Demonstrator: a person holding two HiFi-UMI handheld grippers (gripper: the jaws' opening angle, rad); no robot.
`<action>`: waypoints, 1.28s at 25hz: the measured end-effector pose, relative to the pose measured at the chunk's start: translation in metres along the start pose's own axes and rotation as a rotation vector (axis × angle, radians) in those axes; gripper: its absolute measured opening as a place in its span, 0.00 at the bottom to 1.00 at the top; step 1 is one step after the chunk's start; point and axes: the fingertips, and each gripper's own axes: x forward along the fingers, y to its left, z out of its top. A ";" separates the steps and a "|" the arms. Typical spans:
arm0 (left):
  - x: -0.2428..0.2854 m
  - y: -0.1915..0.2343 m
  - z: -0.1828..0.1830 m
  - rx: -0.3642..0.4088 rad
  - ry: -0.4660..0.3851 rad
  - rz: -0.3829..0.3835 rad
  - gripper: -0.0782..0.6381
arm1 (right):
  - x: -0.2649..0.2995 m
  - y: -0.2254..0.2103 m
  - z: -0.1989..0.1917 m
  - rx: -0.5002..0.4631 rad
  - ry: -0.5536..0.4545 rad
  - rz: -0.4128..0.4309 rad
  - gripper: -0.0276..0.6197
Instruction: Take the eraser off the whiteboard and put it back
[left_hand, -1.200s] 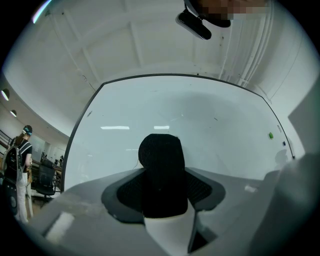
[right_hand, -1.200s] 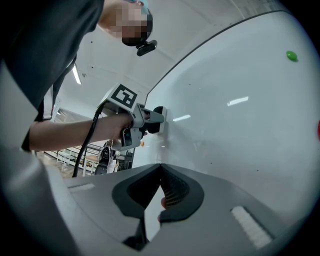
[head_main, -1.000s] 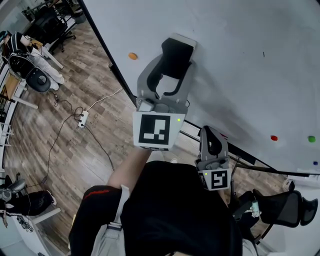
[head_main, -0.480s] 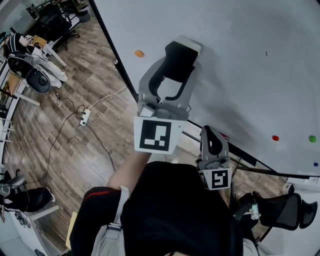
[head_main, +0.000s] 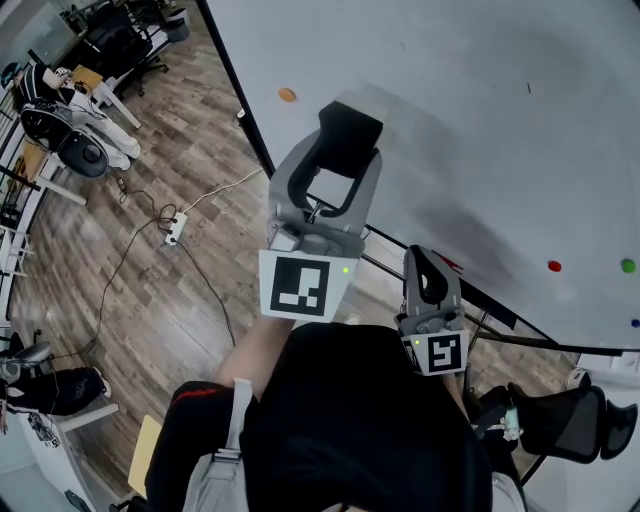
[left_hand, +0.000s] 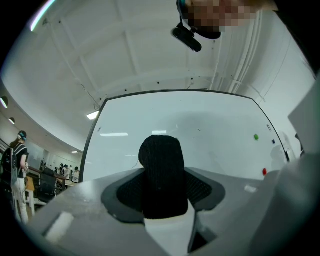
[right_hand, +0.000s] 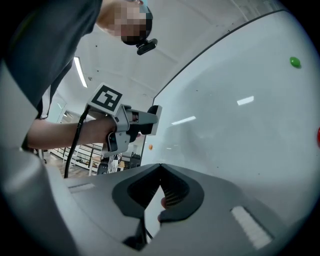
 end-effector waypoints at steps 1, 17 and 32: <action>-0.004 -0.001 -0.002 0.002 0.005 0.001 0.43 | -0.001 0.001 0.001 0.000 -0.002 0.004 0.05; -0.073 -0.010 -0.033 0.021 0.046 0.039 0.43 | -0.014 0.023 0.011 -0.002 -0.035 0.091 0.05; -0.118 -0.023 -0.063 0.007 0.077 0.055 0.43 | -0.016 0.024 0.018 0.004 -0.050 0.119 0.05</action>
